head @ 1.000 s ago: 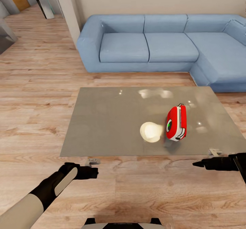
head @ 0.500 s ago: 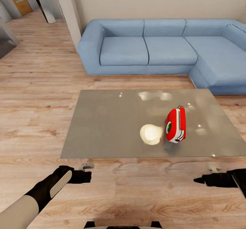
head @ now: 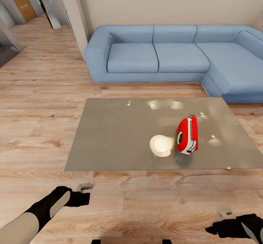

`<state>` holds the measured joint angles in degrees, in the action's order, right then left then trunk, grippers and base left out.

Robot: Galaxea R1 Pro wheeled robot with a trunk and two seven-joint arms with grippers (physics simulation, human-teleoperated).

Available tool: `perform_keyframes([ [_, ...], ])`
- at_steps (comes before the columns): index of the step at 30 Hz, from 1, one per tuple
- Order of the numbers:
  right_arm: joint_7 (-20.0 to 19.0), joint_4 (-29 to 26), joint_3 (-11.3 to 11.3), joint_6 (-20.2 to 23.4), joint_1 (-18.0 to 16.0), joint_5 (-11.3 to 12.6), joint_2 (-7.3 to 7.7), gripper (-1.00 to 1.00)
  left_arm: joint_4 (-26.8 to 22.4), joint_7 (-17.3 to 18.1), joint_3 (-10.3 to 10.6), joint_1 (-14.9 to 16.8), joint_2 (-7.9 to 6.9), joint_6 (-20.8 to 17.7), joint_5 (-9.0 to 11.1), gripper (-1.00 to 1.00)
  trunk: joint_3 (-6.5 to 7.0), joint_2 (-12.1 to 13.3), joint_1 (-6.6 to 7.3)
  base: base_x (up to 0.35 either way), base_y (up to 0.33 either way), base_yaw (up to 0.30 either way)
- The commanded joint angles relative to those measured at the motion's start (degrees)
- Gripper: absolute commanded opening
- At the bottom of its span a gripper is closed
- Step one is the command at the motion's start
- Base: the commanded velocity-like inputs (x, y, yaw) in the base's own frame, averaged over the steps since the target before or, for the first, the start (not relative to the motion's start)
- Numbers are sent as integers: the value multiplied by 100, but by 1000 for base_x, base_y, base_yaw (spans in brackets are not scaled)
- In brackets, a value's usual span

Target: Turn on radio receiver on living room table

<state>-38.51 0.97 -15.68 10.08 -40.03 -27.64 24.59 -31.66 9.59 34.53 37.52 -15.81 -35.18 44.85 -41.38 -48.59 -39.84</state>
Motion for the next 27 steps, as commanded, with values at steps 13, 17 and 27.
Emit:
perform_keyframes([
  [13,187,78,-14,-37,683,10,-159,100,1411,431,35,1,115,733,-6,-100,119,0,0,0,0,0],
  [17,424,79,-14,-46,819,22,-265,100,1871,603,39,1,186,1005,-19,-100,155,0,0,0,0,0],
  [27,877,79,-20,-235,1128,47,-392,100,2613,671,37,1,384,1356,-361,-100,245,0,0,0,0,0],
])
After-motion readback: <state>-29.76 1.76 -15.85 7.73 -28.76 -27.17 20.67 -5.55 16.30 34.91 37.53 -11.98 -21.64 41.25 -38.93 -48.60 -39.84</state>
